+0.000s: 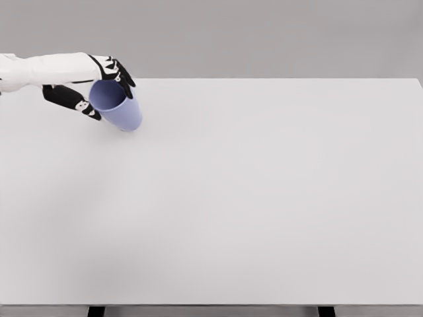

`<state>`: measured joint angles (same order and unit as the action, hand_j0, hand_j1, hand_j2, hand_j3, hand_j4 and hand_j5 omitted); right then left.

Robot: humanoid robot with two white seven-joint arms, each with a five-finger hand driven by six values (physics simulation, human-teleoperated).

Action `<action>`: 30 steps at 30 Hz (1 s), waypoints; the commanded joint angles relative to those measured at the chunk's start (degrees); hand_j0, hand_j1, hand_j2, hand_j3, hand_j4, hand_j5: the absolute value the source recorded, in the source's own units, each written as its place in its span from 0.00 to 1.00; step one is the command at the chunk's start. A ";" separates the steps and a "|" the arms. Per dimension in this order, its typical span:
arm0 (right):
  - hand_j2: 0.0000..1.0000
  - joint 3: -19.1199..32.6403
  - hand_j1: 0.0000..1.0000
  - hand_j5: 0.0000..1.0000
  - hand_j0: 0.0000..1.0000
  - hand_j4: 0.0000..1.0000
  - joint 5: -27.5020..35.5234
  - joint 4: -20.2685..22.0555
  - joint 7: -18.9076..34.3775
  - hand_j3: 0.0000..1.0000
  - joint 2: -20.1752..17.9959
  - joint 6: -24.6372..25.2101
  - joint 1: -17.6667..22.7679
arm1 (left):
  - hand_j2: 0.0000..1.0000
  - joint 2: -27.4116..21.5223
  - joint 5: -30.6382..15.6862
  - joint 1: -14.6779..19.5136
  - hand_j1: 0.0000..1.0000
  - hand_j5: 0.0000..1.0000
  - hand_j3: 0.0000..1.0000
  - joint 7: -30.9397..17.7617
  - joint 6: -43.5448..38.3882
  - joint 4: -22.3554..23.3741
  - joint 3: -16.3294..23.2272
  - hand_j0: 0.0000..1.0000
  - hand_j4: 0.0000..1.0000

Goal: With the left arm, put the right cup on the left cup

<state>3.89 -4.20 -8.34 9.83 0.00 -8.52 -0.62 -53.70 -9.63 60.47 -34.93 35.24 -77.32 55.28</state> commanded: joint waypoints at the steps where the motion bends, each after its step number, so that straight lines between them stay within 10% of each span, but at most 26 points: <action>1: 1.00 -0.02 1.00 1.00 1.00 1.00 -0.02 -0.01 0.01 1.00 0.00 -0.01 0.00 | 0.46 -0.26 -0.39 0.00 0.46 0.46 0.46 -0.07 -0.24 1.47 -0.09 0.46 0.46; 30: 1.00 0.07 1.00 1.00 1.00 1.00 -0.02 -0.01 0.01 1.00 0.00 -0.01 0.00 | 0.46 3.78 0.76 6.68 0.46 0.46 0.46 -0.07 -0.24 12.89 0.79 0.46 0.46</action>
<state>3.89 -4.20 -8.34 9.83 0.00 -8.52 -0.62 -51.29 -8.79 67.15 -34.93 35.23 -65.93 56.16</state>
